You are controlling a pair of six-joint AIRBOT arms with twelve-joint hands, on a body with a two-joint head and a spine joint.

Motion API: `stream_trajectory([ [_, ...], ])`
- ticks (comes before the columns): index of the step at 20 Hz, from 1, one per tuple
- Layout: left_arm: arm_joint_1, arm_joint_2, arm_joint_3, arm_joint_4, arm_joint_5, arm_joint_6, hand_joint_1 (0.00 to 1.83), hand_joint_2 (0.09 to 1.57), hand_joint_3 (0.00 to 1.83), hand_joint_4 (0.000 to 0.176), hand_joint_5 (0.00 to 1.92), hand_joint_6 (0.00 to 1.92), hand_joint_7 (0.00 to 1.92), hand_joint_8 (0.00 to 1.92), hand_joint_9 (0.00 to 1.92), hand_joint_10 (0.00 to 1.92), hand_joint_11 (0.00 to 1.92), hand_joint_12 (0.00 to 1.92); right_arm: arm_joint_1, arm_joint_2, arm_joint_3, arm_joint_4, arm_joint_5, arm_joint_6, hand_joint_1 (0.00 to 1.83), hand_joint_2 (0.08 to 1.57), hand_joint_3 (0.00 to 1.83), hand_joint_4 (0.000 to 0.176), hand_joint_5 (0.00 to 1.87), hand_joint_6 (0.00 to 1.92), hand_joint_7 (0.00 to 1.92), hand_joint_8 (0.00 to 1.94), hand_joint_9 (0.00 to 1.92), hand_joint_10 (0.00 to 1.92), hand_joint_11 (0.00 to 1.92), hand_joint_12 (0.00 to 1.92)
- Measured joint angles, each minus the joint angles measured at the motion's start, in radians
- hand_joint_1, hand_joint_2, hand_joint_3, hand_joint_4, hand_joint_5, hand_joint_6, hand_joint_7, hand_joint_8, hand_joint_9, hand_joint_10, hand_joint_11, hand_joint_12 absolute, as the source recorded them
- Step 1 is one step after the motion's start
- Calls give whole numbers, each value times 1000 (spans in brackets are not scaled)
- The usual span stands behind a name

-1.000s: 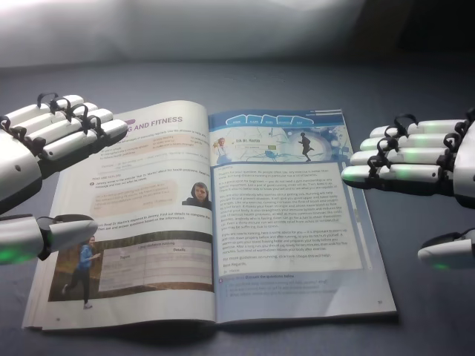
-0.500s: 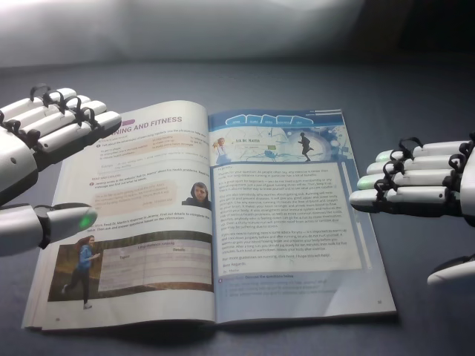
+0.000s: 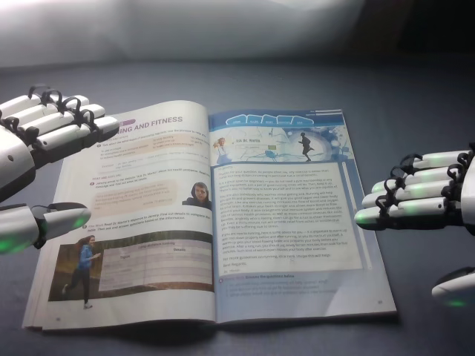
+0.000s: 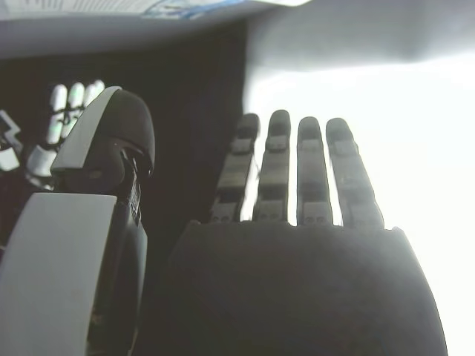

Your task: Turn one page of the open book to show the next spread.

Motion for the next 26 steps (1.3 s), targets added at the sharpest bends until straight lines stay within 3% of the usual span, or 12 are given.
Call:
stream_trajectory([
  [2,0,0,0,1,0,0,370,1327,0,0,155,2,116,2,74,4,0,328,0,0,0,0,0,1,260,1233,0,0,193,9,183,1,180,54,0,1069],
  [3,0,0,0,0,0,0,387,1324,0,0,142,1,110,1,70,1,0,306,0,0,0,0,0,1,203,1251,3,0,139,1,118,1,134,33,0,892],
  [4,0,0,0,-1,-1,0,390,1322,0,0,115,5,90,4,47,5,0,175,0,0,0,0,0,5,146,1274,4,0,81,0,54,0,83,11,0,538],
  [6,0,2,0,-2,-2,4,421,1318,0,0,98,1,67,1,20,2,0,106,-6,0,-1,-5,2,24,147,1269,0,0,56,0,20,1,28,9,0,96],
  [7,1,2,0,-13,-5,9,392,1324,0,0,67,0,28,0,3,0,0,20,-6,0,-1,-28,2,45,117,1271,1,0,29,2,3,0,5,1,0,18],
  [13,13,14,-5,-46,-30,26,396,1315,0,0,68,4,0,0,0,0,0,0,-18,-29,5,-113,-10,119,199,1239,0,0,60,11,6,2,0,0,0,8],
  [14,13,14,-5,-52,-31,29,397,1317,0,0,61,1,0,0,0,0,0,0,-18,-38,11,-119,-9,127,197,1224,9,0,120,5,66,0,14,5,0,238],
  [16,13,14,-5,-54,-33,32,435,1312,0,0,67,2,0,0,0,0,0,0,-23,-55,24,-134,-18,140,158,1239,4,0,112,4,52,2,0,0,0,24],
  [17,13,14,-5,-57,-37,34,439,1311,0,0,69,3,0,0,0,0,0,0,-25,-69,32,-159,-29,158,157,1239,3,0,113,4,56,3,0,0,0,4],
  [18,13,15,-5,-61,-38,37,452,1313,0,0,69,3,0,0,0,0,0,0,-25,-80,38,-183,-34,172,84,1251,8,0,64,3,14,2,0,0,0,0],
  [24,22,25,-11,-69,-52,40,333,1327,3,0,25,4,0,0,0,0,0,0,-25,-116,61,-239,-45,232,28,1243,3,0,107,18,47,10,19,8,14,12],
  [26,22,25,-11,-68,-53,40,372,1323,1,0,34,6,0,0,0,0,0,0,-25,-127,71,-264,-51,255,3,1255,8,0,82,5,21,0,0,0,0,0],
])
